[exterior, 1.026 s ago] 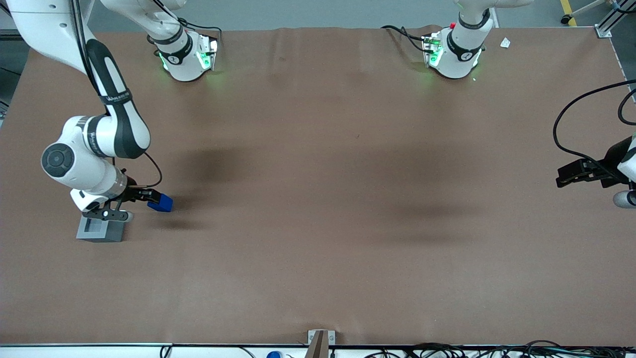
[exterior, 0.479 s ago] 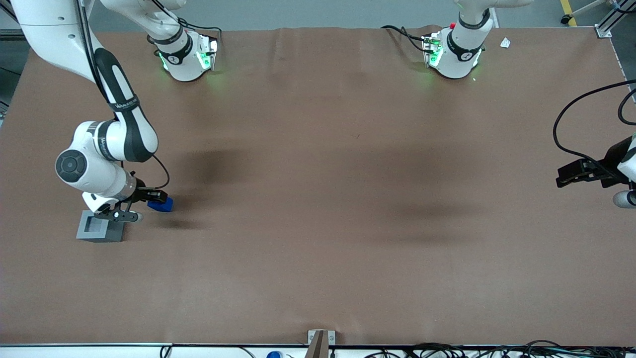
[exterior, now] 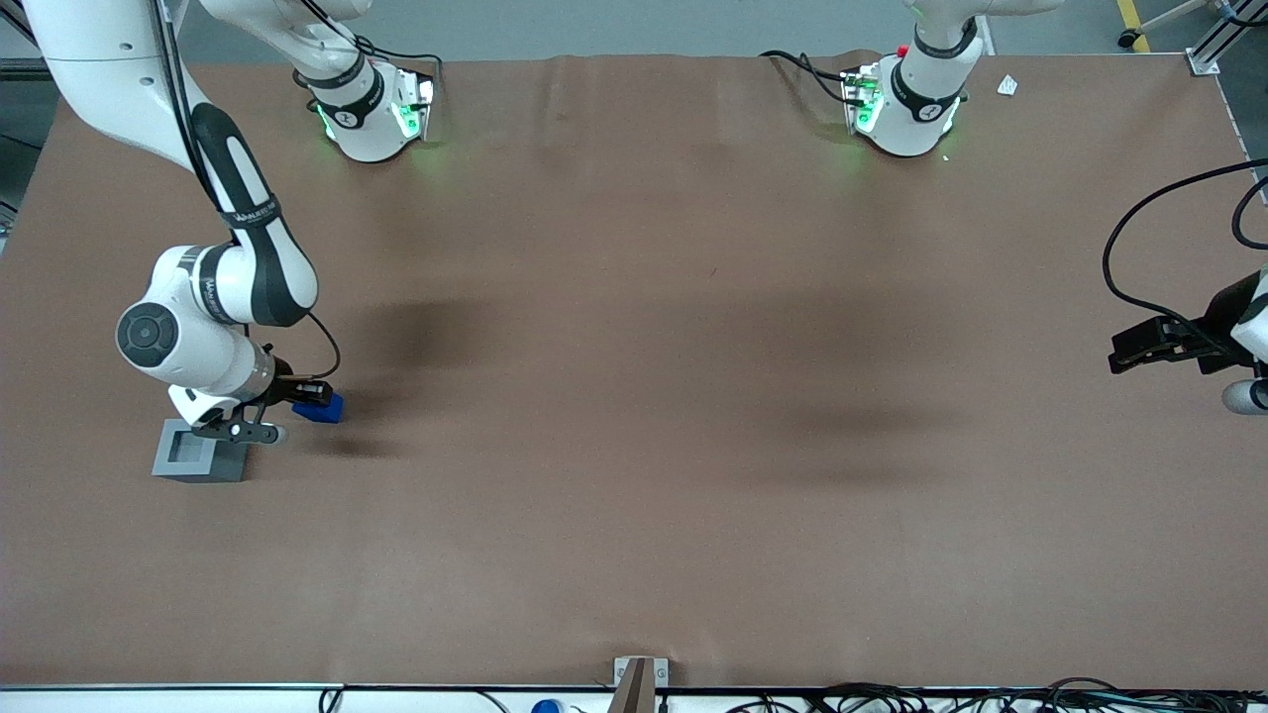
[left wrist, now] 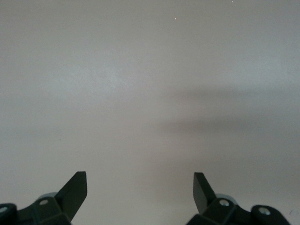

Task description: Insert blue part into gray base with right arm

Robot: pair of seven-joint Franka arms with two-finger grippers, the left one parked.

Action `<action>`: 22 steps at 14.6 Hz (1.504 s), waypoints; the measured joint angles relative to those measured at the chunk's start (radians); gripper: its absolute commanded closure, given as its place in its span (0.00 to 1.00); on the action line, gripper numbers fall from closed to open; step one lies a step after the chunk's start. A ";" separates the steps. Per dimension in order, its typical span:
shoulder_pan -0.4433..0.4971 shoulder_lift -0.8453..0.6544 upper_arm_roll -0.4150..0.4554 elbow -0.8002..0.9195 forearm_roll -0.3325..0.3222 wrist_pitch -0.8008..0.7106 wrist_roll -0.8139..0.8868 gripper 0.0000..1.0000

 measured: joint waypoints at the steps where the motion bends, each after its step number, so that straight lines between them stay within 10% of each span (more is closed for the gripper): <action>1: -0.003 0.000 -0.002 0.016 0.000 -0.006 0.000 1.00; 11: -0.157 0.014 -0.010 0.422 0.000 -0.410 -0.158 1.00; 22: -0.238 0.162 -0.010 0.559 0.000 -0.481 -0.317 1.00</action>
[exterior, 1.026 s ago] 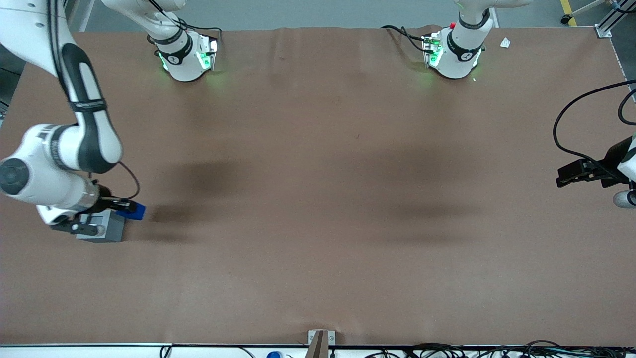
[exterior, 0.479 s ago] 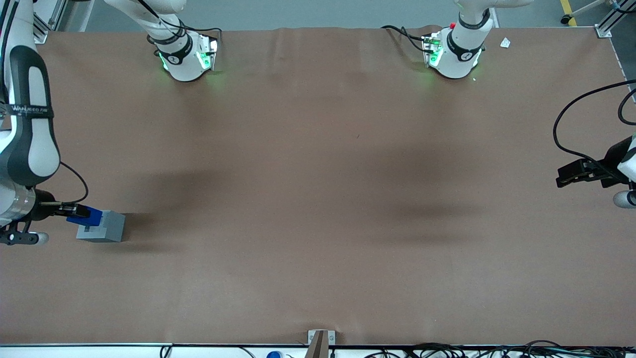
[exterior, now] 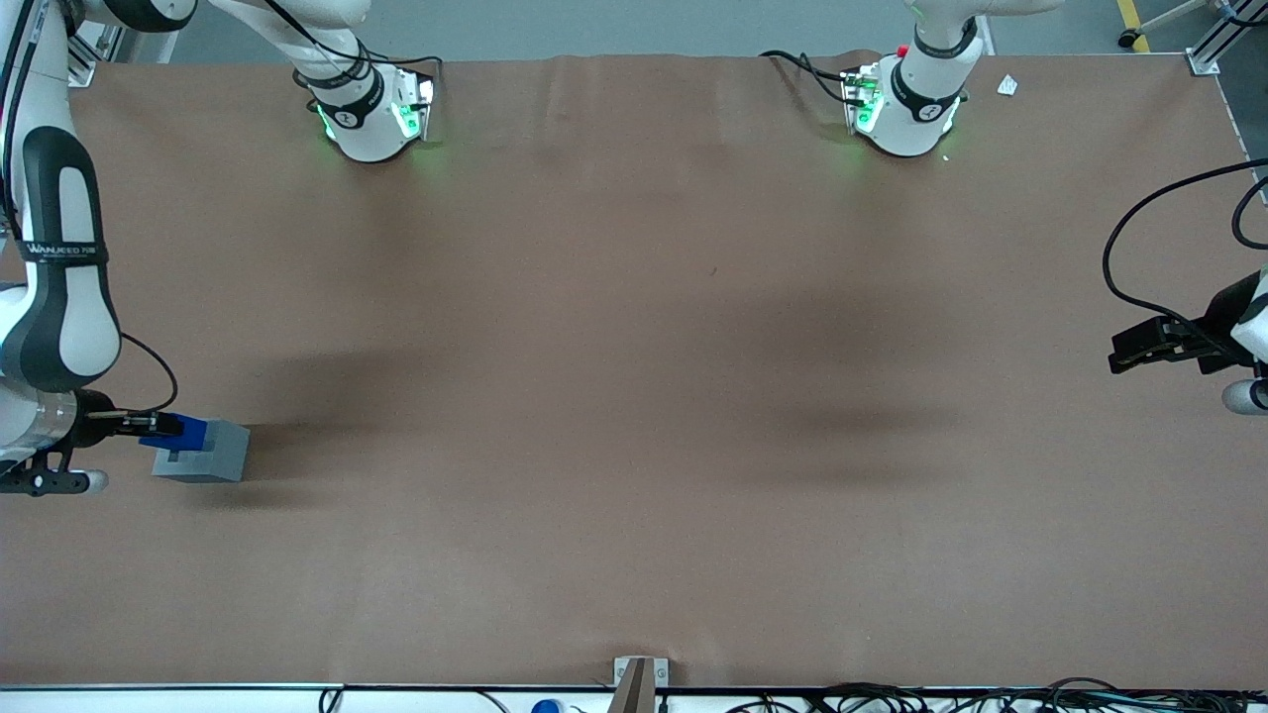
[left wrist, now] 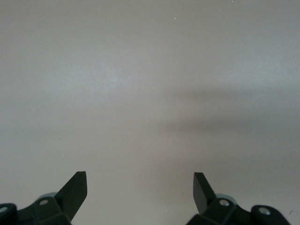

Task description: Insert blue part into gray base with right arm

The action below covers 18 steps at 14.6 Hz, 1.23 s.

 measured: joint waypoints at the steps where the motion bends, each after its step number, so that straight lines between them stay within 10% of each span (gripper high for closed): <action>1: -0.002 0.007 0.000 0.015 0.000 -0.015 -0.006 1.00; 18: -0.007 0.053 -0.001 0.056 -0.019 0.011 -0.029 1.00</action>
